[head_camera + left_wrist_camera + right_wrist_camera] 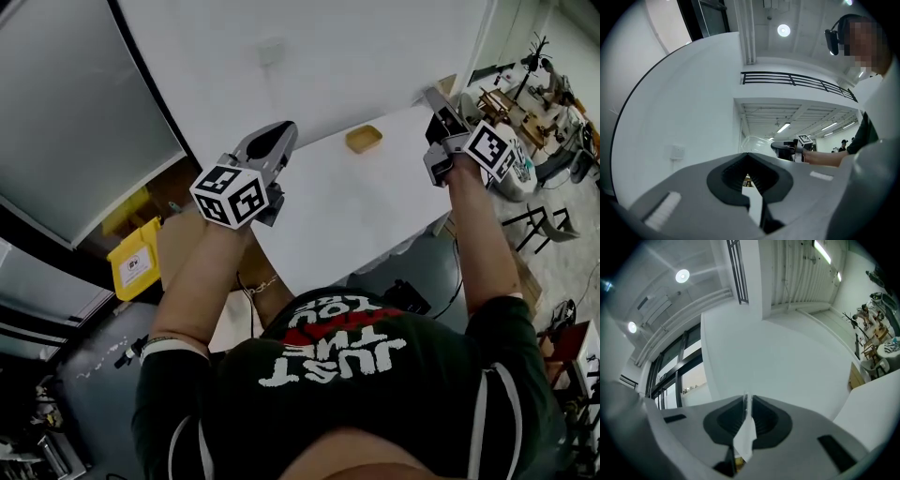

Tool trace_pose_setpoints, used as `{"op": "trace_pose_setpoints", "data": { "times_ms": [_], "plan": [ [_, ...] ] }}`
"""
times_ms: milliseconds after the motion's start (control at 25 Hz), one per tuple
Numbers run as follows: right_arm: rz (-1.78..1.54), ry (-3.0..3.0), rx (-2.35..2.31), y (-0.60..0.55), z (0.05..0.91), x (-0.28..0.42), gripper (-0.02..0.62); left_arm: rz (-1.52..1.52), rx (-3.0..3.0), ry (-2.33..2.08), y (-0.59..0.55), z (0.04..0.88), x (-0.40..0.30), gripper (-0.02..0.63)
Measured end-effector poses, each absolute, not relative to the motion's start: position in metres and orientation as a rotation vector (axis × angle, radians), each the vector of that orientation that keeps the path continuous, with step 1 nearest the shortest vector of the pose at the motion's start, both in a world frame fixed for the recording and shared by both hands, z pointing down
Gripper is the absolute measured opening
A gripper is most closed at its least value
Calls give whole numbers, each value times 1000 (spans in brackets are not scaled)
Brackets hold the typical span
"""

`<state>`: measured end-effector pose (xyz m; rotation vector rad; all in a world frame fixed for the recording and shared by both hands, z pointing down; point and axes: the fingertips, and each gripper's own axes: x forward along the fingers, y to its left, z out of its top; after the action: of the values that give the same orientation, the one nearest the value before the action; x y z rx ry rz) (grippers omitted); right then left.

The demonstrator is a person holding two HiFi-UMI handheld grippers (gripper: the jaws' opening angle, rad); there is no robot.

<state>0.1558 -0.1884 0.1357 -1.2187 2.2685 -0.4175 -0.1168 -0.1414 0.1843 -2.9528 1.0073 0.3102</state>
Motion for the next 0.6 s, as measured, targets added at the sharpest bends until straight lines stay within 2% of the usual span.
{"op": "trace_pose_setpoints", "data": {
  "times_ms": [600],
  "plan": [
    [-308, 2289, -1182, -166, 94, 150, 29, 370, -2949, 981, -135, 155, -118, -3]
  ]
}}
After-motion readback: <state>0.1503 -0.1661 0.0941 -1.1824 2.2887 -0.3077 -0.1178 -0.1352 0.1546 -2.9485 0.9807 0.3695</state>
